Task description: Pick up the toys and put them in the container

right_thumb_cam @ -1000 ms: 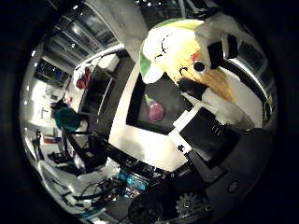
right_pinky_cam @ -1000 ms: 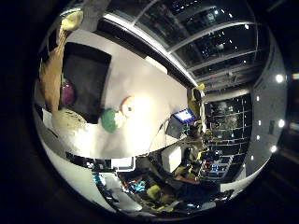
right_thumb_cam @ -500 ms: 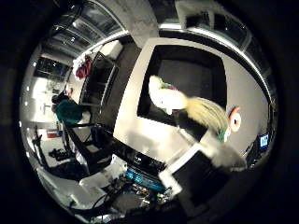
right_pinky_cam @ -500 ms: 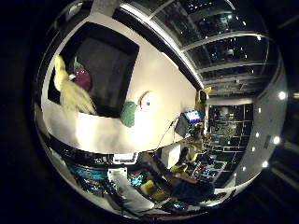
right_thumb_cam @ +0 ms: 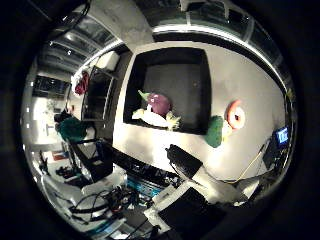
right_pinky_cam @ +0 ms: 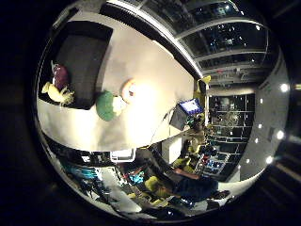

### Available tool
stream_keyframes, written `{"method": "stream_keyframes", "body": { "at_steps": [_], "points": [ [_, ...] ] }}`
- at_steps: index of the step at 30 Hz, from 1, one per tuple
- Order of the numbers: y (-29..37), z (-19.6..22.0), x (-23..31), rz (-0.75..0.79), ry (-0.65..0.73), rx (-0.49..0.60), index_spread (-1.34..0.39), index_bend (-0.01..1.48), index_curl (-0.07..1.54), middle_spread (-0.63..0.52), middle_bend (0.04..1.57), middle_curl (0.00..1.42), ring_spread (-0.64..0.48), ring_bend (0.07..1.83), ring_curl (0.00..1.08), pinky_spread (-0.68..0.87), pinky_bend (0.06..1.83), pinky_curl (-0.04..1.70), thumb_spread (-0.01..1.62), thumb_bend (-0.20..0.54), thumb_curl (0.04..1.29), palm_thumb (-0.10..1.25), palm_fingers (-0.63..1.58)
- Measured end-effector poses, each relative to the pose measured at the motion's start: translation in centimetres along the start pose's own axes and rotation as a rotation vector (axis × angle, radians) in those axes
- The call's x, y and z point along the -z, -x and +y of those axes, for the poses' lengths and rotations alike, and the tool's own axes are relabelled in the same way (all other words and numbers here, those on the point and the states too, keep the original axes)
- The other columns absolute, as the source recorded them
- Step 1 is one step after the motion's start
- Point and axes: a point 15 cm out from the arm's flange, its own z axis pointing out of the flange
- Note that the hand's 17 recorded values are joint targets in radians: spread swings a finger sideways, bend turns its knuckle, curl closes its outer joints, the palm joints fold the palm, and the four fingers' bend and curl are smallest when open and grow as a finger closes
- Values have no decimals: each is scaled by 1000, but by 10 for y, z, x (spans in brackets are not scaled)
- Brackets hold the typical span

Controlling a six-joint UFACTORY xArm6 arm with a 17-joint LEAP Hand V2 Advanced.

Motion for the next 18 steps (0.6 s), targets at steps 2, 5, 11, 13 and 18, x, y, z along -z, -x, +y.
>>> {"method": "stream_keyframes", "body": {
  "at_steps": [2,5,11,13,18],
  "points": [
    [-32,10,-16,9,1,-22,-411,168,278,-18,313,349,92,412,227,355,459,219,1005,-20,324,655,156],
    [-73,28,-46,20,13,-51,-412,161,277,-27,318,346,84,393,224,356,440,225,1010,-21,327,674,175],
    [-134,69,-113,25,60,-97,-412,157,271,-37,311,341,80,378,226,358,409,237,1011,-24,328,694,190],
    [-144,84,-140,15,90,-105,-414,162,270,-39,315,340,80,368,225,352,397,240,1012,-24,328,695,199],
    [-159,101,-186,-9,151,-105,-415,160,271,-41,308,337,80,356,225,349,381,246,1007,-22,332,713,207]
  ]
}}
